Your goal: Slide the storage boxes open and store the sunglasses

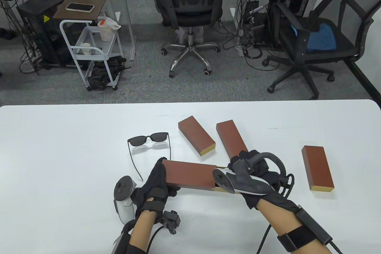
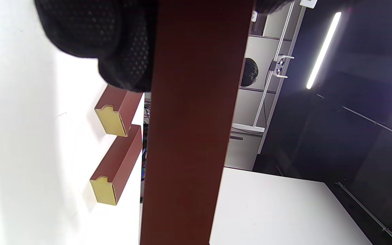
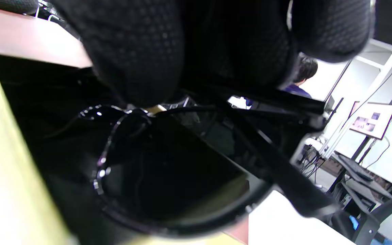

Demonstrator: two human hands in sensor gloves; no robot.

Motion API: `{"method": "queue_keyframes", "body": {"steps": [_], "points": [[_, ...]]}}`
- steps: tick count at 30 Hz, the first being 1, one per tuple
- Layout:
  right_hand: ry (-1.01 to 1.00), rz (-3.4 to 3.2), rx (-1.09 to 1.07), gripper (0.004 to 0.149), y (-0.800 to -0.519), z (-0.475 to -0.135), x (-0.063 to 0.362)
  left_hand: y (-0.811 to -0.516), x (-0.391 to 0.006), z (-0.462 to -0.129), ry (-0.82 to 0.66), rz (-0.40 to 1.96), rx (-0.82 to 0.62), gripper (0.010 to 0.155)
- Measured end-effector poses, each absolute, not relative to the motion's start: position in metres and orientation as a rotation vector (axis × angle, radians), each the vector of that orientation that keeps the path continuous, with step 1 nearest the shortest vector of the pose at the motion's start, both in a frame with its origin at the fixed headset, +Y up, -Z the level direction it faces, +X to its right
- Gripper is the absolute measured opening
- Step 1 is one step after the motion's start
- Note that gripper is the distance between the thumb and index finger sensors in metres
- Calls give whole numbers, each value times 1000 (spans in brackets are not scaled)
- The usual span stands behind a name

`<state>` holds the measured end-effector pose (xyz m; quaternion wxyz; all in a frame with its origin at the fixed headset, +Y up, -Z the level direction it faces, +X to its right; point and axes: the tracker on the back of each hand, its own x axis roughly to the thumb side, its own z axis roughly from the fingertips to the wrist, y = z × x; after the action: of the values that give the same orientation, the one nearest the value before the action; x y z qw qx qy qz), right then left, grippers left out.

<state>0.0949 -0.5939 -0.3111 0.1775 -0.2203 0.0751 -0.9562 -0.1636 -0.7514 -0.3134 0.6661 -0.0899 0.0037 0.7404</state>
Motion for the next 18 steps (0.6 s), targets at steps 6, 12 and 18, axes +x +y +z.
{"method": "queue_keyframes", "body": {"steps": [6, 12, 18], "points": [[241, -2758, -627, 37, -599, -314, 95, -751, -162, -312, 5, 1682, -204, 69], [260, -2805, -650, 37, -601, -315, 94, -751, -161, -312, -2, 1680, -208, 69], [241, -2815, -643, 37, -605, -317, 93, -752, -161, -312, -4, 1682, -210, 69]]}}
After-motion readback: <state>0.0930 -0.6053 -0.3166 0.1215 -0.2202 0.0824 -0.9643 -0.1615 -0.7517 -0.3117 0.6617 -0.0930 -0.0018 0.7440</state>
